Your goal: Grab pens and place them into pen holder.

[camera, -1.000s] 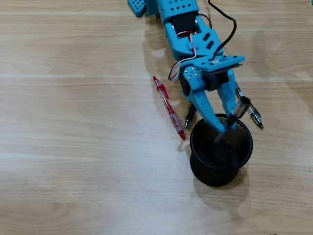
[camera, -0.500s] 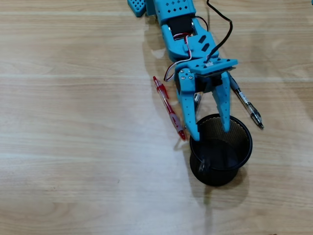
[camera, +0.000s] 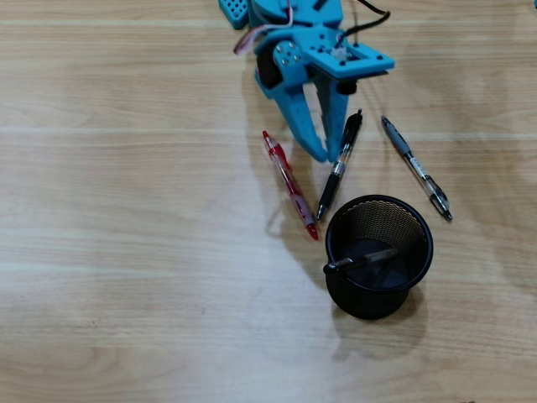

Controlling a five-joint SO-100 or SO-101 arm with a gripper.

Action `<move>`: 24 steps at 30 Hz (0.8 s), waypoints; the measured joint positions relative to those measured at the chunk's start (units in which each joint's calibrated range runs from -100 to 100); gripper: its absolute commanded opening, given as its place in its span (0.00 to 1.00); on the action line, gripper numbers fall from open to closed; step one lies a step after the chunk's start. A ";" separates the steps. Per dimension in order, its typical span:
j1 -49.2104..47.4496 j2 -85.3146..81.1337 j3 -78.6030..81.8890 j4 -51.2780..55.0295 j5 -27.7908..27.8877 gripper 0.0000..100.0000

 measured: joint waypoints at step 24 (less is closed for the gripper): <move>7.05 3.48 -2.31 37.81 0.83 0.19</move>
